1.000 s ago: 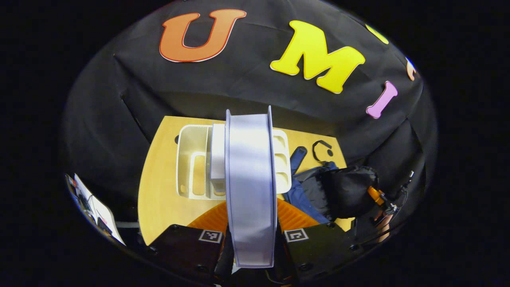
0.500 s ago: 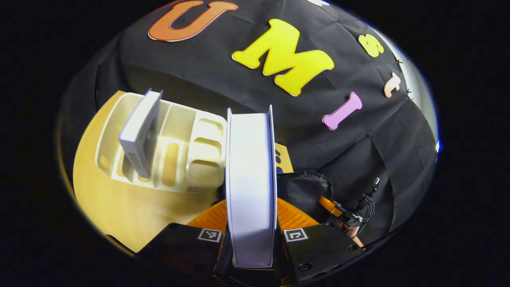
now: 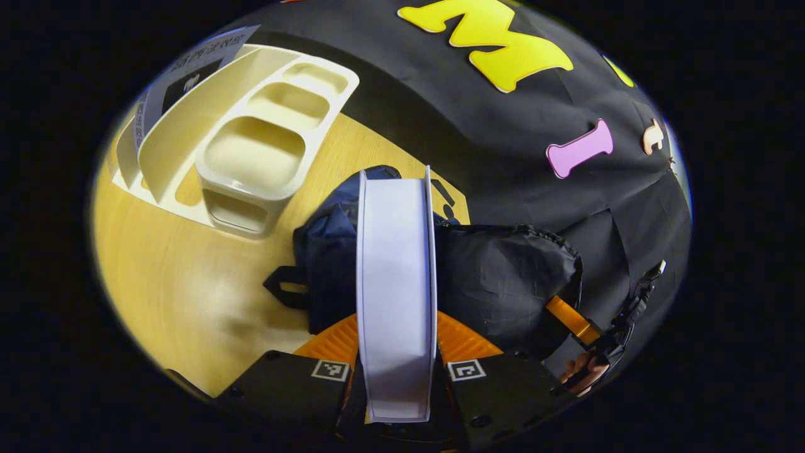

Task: Open the schoolbag, grab two books from the bookshelf and put them into the schoolbag.

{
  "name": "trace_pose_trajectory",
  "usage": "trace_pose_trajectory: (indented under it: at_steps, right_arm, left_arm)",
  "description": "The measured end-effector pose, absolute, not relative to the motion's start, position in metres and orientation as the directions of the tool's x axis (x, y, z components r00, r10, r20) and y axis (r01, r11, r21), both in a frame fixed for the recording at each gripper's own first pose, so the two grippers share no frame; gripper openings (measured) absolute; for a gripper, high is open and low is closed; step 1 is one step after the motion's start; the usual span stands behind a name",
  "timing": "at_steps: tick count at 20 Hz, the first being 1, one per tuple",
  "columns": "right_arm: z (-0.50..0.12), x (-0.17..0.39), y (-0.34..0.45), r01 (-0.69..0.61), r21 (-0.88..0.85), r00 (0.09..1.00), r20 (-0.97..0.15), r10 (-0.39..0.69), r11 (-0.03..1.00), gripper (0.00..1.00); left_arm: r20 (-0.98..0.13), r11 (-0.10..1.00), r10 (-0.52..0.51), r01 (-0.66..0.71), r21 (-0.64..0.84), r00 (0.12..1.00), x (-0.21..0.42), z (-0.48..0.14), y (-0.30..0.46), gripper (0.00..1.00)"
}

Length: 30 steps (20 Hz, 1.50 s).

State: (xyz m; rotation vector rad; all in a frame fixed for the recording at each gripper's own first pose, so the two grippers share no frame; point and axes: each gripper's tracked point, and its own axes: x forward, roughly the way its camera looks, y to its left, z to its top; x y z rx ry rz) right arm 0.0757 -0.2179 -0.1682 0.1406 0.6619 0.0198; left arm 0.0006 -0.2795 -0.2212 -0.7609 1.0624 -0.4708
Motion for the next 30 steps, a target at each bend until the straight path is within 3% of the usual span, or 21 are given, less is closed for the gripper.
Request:
trace_pose_trajectory:
  at_steps: [2,3,4,9,10,17,18,21,23,26,27,28,30]
  right_arm:
    - [-0.166,0.079,-0.222,0.027,0.14,0.787,-0.613,0.065,0.99,0.0]
    - [-0.165,0.079,-0.222,0.028,0.149,0.787,-0.613,0.07,0.988,0.0]
    - [-0.165,0.081,-0.224,0.031,0.156,0.785,-0.616,0.072,0.987,0.0]
    - [-0.159,0.088,-0.228,0.037,0.16,0.785,-0.616,0.07,0.986,0.0]
    - [-0.157,0.09,-0.227,0.035,0.157,0.786,-0.615,0.07,0.987,0.0]
    - [-0.151,0.098,-0.219,0.018,0.149,0.781,-0.619,0.079,0.989,0.02]
    - [-0.152,0.099,-0.216,0.016,0.151,0.78,-0.621,0.082,0.988,0.0]
    - [-0.152,0.101,-0.213,0.012,0.148,0.778,-0.622,0.084,0.989,0.0]
    - [-0.154,0.102,-0.212,0.009,0.148,0.776,-0.625,0.086,0.989,0.0]
    - [-0.157,0.101,-0.21,0.006,0.153,0.771,-0.63,0.093,0.988,0.0]
    - [-0.158,0.101,-0.21,0.008,0.154,0.77,-0.631,0.093,0.988,0.0]
    - [-0.159,0.101,-0.209,0.008,0.155,0.77,-0.632,0.093,0.988,0.0]
    - [-0.16,0.102,-0.209,0.008,0.151,0.77,-0.632,0.091,0.988,0.0]
  left_arm:
    - [-0.551,0.612,-0.715,0.005,-0.791,0.43,-0.001,-0.224,-0.301,0.43]
    - [-0.528,0.592,-0.732,0.019,-0.805,0.43,-0.003,-0.224,-0.31,0.38]
    - [-0.508,0.575,-0.748,0.033,-0.818,0.426,-0.006,-0.226,-0.32,0.42]
    - [-0.424,0.486,-0.806,0.053,-0.872,0.413,-0.002,-0.238,-0.364,0.42]
    - [-0.411,0.47,-0.812,0.046,-0.882,0.415,0.001,-0.243,-0.372,0.48]
    - [-0.308,0.312,-0.852,-0.063,-0.948,0.424,0.018,-0.278,-0.419,0.48]
    - [-0.309,0.305,-0.852,-0.078,-0.949,0.424,0.019,-0.285,-0.421,0.42]
    - [-0.287,0.276,-0.852,-0.091,-0.957,0.437,0.022,-0.294,-0.432,0.42]
    - [-0.362,0.348,-0.831,-0.113,-0.931,0.423,0.025,-0.313,-0.435,0.45]
    - [-0.427,0.39,-0.833,-0.174,-0.904,0.352,0.025,-0.324,-0.44,0.69]
    - [-0.439,0.393,-0.832,-0.197,-0.898,0.34,0.026,-0.321,-0.438,0.86]
    - [-0.468,0.42,-0.821,-0.208,-0.883,0.327,0.026,-0.321,-0.437,0.79]
    - [-0.54,0.508,-0.792,-0.182,-0.842,0.287,0.02,-0.323,-0.432,0.84]
